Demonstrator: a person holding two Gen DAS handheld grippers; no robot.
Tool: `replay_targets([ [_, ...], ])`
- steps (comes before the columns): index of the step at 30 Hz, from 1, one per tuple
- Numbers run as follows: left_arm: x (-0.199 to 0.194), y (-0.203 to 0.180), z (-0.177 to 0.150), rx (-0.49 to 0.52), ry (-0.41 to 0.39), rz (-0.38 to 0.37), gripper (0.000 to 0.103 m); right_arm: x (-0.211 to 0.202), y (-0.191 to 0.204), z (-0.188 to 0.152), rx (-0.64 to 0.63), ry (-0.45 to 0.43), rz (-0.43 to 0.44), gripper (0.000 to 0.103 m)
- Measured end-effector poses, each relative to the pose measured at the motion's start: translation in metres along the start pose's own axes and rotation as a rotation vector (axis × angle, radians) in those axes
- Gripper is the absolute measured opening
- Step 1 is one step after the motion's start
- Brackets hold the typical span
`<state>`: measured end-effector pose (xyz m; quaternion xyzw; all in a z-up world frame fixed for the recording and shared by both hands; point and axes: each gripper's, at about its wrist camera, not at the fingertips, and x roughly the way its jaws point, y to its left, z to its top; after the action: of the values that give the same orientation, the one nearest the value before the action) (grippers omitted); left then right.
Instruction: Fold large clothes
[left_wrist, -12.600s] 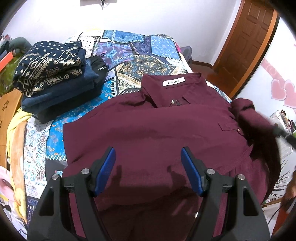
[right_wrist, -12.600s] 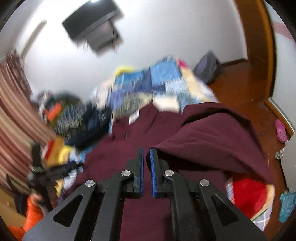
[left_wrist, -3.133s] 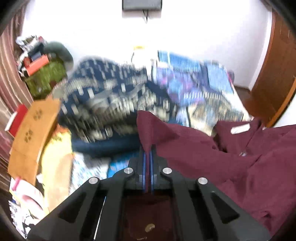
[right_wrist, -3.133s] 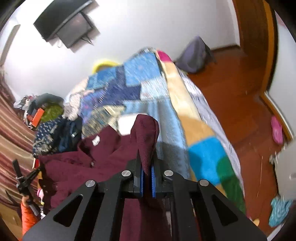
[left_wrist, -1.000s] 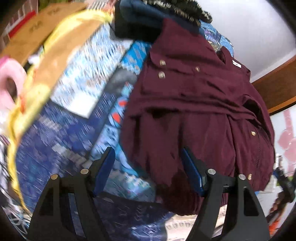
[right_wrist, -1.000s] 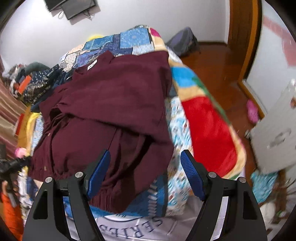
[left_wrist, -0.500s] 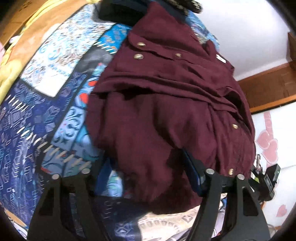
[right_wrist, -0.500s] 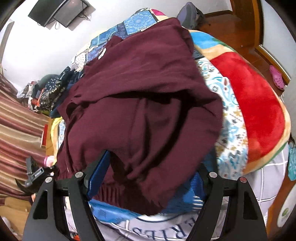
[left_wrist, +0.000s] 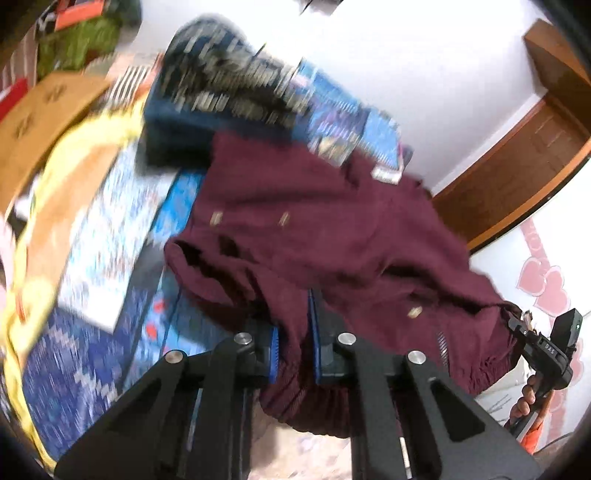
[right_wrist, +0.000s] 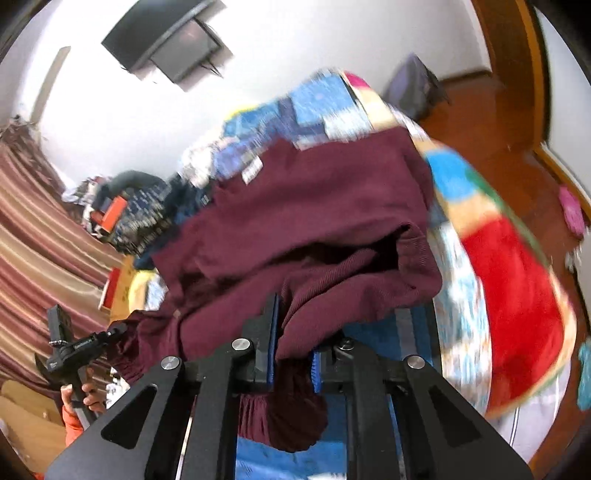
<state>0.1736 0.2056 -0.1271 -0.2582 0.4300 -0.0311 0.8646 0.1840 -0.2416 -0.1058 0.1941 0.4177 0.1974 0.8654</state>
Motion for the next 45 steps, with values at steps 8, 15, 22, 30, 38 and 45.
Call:
replay_targets([
  [8, 0.001, -0.007, 0.091, -0.014, -0.191, 0.035, 0.012, 0.027, 0.007, 0.095, -0.054, -0.117, -0.015, 0.010],
  [15, 0.080, 0.018, 0.127, -0.065, -0.157, 0.190, 0.011, 0.110, -0.009, 0.128, -0.053, -0.051, -0.121, 0.010],
  [22, 0.140, 0.025, 0.129, -0.013, -0.058, 0.253, 0.012, 0.161, -0.046, 0.132, 0.000, 0.073, -0.188, 0.010],
  [30, 0.142, 0.011, 0.128, 0.036, -0.002, 0.266, 0.039, 0.155, -0.036, 0.127, -0.045, 0.116, -0.256, 0.018],
  [38, 0.104, -0.017, 0.123, 0.067, -0.054, 0.194, 0.062, 0.112, 0.010, 0.123, -0.224, -0.004, -0.354, 0.072],
  [45, 0.097, -0.047, 0.100, 0.150, -0.053, 0.180, 0.070, 0.101, 0.031, 0.102, -0.283, 0.035, -0.277, 0.080],
])
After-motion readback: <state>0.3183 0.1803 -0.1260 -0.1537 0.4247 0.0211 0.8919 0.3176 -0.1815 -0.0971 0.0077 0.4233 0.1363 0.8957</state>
